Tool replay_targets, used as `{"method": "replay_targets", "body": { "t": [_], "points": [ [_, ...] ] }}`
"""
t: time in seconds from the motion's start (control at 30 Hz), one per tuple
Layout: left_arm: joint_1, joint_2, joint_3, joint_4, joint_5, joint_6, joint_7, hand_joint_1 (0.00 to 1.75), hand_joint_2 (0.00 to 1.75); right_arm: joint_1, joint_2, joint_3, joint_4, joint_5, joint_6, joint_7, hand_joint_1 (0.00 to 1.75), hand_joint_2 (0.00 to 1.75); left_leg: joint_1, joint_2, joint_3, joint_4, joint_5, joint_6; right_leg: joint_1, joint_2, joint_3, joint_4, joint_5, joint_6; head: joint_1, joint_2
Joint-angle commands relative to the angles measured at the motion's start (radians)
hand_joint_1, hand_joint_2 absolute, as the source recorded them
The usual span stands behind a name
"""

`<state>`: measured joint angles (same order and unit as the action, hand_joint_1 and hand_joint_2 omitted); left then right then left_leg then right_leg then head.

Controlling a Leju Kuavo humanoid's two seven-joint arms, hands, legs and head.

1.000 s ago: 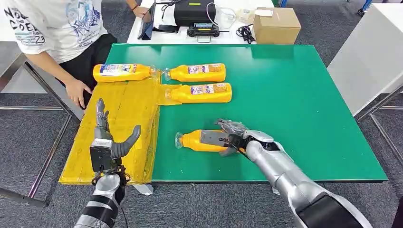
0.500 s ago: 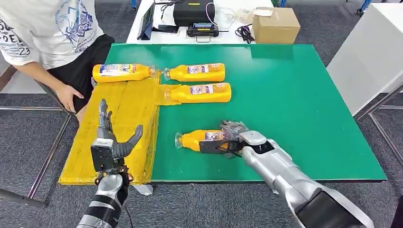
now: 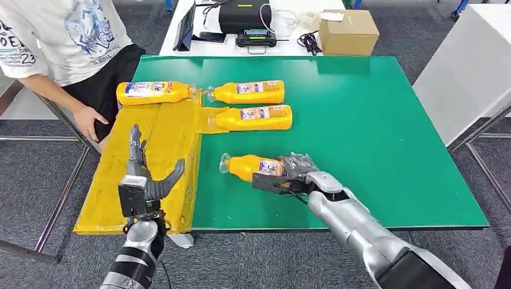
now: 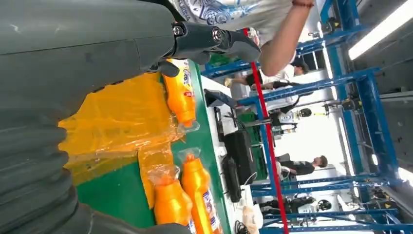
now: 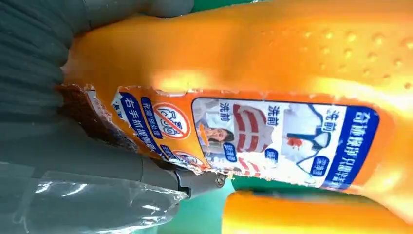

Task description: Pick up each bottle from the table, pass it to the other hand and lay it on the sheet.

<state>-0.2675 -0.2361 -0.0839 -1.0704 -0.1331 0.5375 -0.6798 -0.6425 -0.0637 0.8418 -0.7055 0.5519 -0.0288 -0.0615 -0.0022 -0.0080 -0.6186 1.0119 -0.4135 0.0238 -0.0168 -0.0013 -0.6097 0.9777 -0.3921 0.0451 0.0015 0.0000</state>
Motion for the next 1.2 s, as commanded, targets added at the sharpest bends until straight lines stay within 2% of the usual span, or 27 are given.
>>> {"method": "replay_targets", "body": {
  "t": [0.03, 0.07, 0.2, 0.23, 0.27, 0.3, 0.37, 0.4, 0.5, 0.53, 0.57, 0.6, 0.67, 0.7, 0.73, 0.77, 0.83, 0.87, 0.93, 0.97, 1.0, 1.1, 1.13, 1.2],
  "points": [
    [0.056, -0.005, 0.018, -0.061, 0.025, -0.052, -0.018, 0.00, 1.75, 0.386, 0.075, -0.467, -0.719, -0.051, -0.344, -0.163, 1.75, 1.75, 0.001, 0.000, 0.003, 0.000, -0.004, -0.002, 0.002, 0.000, 0.003, 0.000, -0.004, -0.003, 0.000, 0.000],
    [0.062, -0.011, 0.026, -0.058, 0.018, -0.044, -0.018, 0.00, 1.75, 0.417, 0.086, -0.494, -0.789, -0.006, -0.395, -0.195, 1.75, 1.75, 0.001, 0.000, 0.000, 0.000, -0.004, -0.002, 0.001, 0.001, 0.000, 0.001, -0.003, -0.002, -0.001, 0.000],
    [0.063, -0.013, 0.027, -0.059, 0.015, -0.045, -0.018, 0.00, 1.75, 0.427, 0.085, -0.504, -0.808, 0.002, -0.385, -0.185, 1.75, 1.75, 0.001, -0.003, -0.006, 0.000, -0.001, -0.001, 0.000, -0.002, -0.005, 0.000, -0.002, -0.001, -0.001, 0.000],
    [0.058, -0.023, 0.042, -0.038, 0.018, -0.043, -0.018, 0.00, 1.75, 0.428, 0.088, -0.523, -0.801, 0.129, -0.498, -0.228, 1.75, 1.75, 0.001, -0.003, -0.003, 0.001, -0.003, -0.001, 0.001, -0.003, -0.001, 0.001, -0.004, -0.002, -0.001, 0.000],
    [0.061, -0.040, 0.053, -0.039, 0.038, -0.070, -0.011, 0.00, 1.75, 0.457, 0.097, -0.546, -0.850, 0.191, -0.570, -0.251, 1.75, 1.75, 0.002, -0.003, -0.002, 0.001, -0.004, -0.002, 0.001, -0.002, 0.000, 0.001, -0.006, -0.001, 0.000, 0.000],
    [0.079, -0.043, 0.032, -0.066, 0.034, -0.098, -0.004, 0.00, 1.75, 0.495, 0.084, -0.575, -0.948, 0.172, -0.610, -0.273, 1.75, 1.75, 0.002, -0.003, -0.002, 0.001, -0.004, -0.002, 0.001, -0.003, 0.000, 0.000, -0.005, 0.000, 0.000, 0.000],
    [0.107, -0.040, -0.006, -0.117, 0.037, -0.145, 0.024, 0.00, 1.75, 0.532, 0.065, -0.628, -1.069, 0.089, -0.611, -0.321, 1.75, 1.75, 0.001, -0.005, -0.003, 0.002, -0.004, -0.002, 0.001, -0.004, 0.000, 0.001, -0.006, 0.000, 0.000, 0.000],
    [0.122, -0.044, -0.015, -0.152, 0.106, -0.218, 0.069, 0.00, 1.75, 0.552, 0.082, -0.665, -1.116, 0.038, -0.599, -0.367, 1.75, 1.75, 0.002, -0.005, -0.001, 0.003, -0.006, -0.002, 0.002, -0.004, 0.001, 0.002, -0.008, -0.001, 0.000, 0.000],
    [0.129, -0.051, -0.023, -0.174, 0.156, -0.257, 0.095, 0.00, 1.75, 0.578, 0.107, -0.675, -1.137, 0.041, -0.608, -0.395, 1.75, 1.75, 0.000, -0.008, -0.005, 0.002, -0.005, -0.002, 0.000, -0.008, -0.002, 0.002, -0.008, 0.000, 0.000, 0.000],
    [0.128, -0.049, -0.026, -0.175, 0.170, -0.261, 0.104, 0.00, 1.75, 0.579, 0.113, -0.672, -1.128, 0.050, -0.617, -0.405, 1.75, 1.75, -0.002, -0.007, -0.007, 0.001, -0.002, -0.001, -0.002, -0.007, -0.005, 0.001, -0.005, 0.001, 0.000, 0.000],
    [0.126, -0.051, -0.028, -0.177, 0.217, -0.292, 0.117, 0.00, 1.75, 0.583, 0.118, -0.666, -1.123, 0.072, -0.636, -0.426, 1.75, 1.75, -0.001, -0.009, -0.004, 0.002, -0.005, -0.001, -0.001, -0.007, -0.001, 0.001, -0.008, 0.001, 0.000, 0.000],
    [0.125, -0.046, -0.046, -0.178, 0.313, -0.389, 0.168, 0.00, 1.75, 0.588, 0.117, -0.657, -1.105, 0.097, -0.647, -0.434, 1.75, 1.75, -0.001, -0.008, -0.004, 0.002, -0.005, -0.001, 0.000, -0.006, 0.000, 0.001, -0.008, 0.001, 0.000, 0.000],
    [0.133, -0.025, -0.099, -0.192, 0.369, -0.454, 0.202, 0.00, 1.75, 0.591, 0.125, -0.646, -1.033, 0.076, -0.615, -0.424, 1.75, 1.75, -0.001, -0.006, -0.005, 0.000, -0.004, 0.000, -0.001, -0.004, -0.003, 0.000, -0.005, 0.001, -0.001, 0.000],
    [0.135, -0.014, -0.121, -0.193, 0.380, -0.475, 0.210, 0.00, 1.75, 0.591, 0.126, -0.638, -0.989, 0.056, -0.578, -0.422, 1.75, 1.75, 0.000, -0.006, -0.001, 0.000, -0.006, -0.001, 0.000, -0.005, 0.002, 0.000, -0.007, 0.000, 0.000, 0.000],
    [0.136, -0.011, -0.128, -0.193, 0.381, -0.476, 0.208, 0.00, 1.75, 0.587, 0.131, -0.638, -0.962, 0.049, -0.581, -0.439, 1.75, 1.75, -0.001, -0.004, -0.005, -0.001, -0.004, 0.001, -0.001, -0.004, -0.003, -0.001, -0.004, 0.001, 0.000, 0.000],
    [0.137, -0.011, -0.130, -0.192, 0.382, -0.476, 0.206, 0.00, 1.75, 0.585, 0.134, -0.637, -0.948, 0.045, -0.586, -0.450, 1.75, 1.75, 0.000, -0.004, -0.001, -0.001, -0.005, 0.000, 0.000, -0.004, 0.001, -0.002, -0.005, 0.000, 0.000, 0.000],
    [0.137, -0.011, -0.130, -0.192, 0.382, -0.476, 0.206, 0.00, 1.75, 0.585, 0.134, -0.637, -0.948, 0.045, -0.586, -0.450, 1.75, 1.75, -0.001, -0.003, -0.004, -0.001, -0.004, 0.001, 0.000, -0.002, -0.002, -0.002, -0.004, 0.001, -0.001, 0.000],
    [0.134, -0.004, -0.144, -0.192, 0.315, -0.422, 0.162, 0.00, 1.75, 0.592, 0.161, -0.649, -0.935, 0.027, -0.596, -0.463, 1.75, 1.75, 0.000, -0.002, -0.001, -0.001, -0.006, 0.000, 0.001, -0.002, 0.001, -0.002, -0.005, 0.001, 0.000, 0.000],
    [0.128, -0.010, -0.150, -0.174, 0.317, -0.429, 0.182, 0.00, 1.75, 0.601, 0.192, -0.613, -0.857, 0.023, -0.544, -0.475, 1.75, 1.75, -0.001, -0.002, -0.004, -0.001, -0.004, 0.001, 0.000, -0.002, -0.003, -0.002, -0.004, 0.001, 0.000, 0.000],
    [0.120, -0.007, -0.163, -0.158, 0.313, -0.444, 0.185, 0.00, 1.75, 0.592, 0.207, -0.586, -0.788, 0.037, -0.540, -0.486, 1.75, 1.75, 0.000, -0.001, -0.001, -0.001, -0.006, 0.000, 0.000, -0.001, 0.001, -0.002, -0.005, 0.000, -0.001, 0.000],
    [0.117, -0.010, -0.165, -0.149, 0.322, -0.461, 0.189, 0.00, 1.75, 0.584, 0.230, -0.580, -0.742, -0.024, -0.515, -0.496, 1.75, 1.75, 0.000, 0.000, 0.000, -0.002, -0.005, 0.000, 0.000, 0.000, 0.001, -0.003, -0.004, 0.000, 0.000, 0.000],
    [0.113, -0.008, -0.189, -0.139, 0.323, -0.511, 0.189, 0.00, 1.75, 0.548, 0.257, -0.549, -0.590, -0.075, -0.471, -0.516, 1.75, 1.75, -0.001, 0.000, -0.003, -0.002, -0.004, 0.000, 0.000, 0.000, -0.001, -0.003, -0.003, 0.001, -0.001, 0.000],
    [0.113, -0.009, -0.194, -0.138, 0.318, -0.515, 0.188, 0.00, 1.75, 0.543, 0.264, -0.545, -0.561, -0.080, -0.467, -0.519, 1.75, 1.75, 0.000, 0.003, 0.002, -0.003, -0.006, -0.001, 0.001, 0.002, 0.003, -0.004, -0.004, 0.000, 0.000, 0.000],
    [0.113, -0.005, -0.206, -0.140, 0.307, -0.531, 0.182, 0.00, 1.75, 0.530, 0.273, -0.540, -0.512, -0.102, -0.441, -0.530, 1.75, 1.75, 0.000, 0.001, 0.000, -0.003, -0.005, 0.000, 0.000, 0.001, 0.001, -0.003, -0.004, 0.000, 0.000, 0.000]
  ]
}}
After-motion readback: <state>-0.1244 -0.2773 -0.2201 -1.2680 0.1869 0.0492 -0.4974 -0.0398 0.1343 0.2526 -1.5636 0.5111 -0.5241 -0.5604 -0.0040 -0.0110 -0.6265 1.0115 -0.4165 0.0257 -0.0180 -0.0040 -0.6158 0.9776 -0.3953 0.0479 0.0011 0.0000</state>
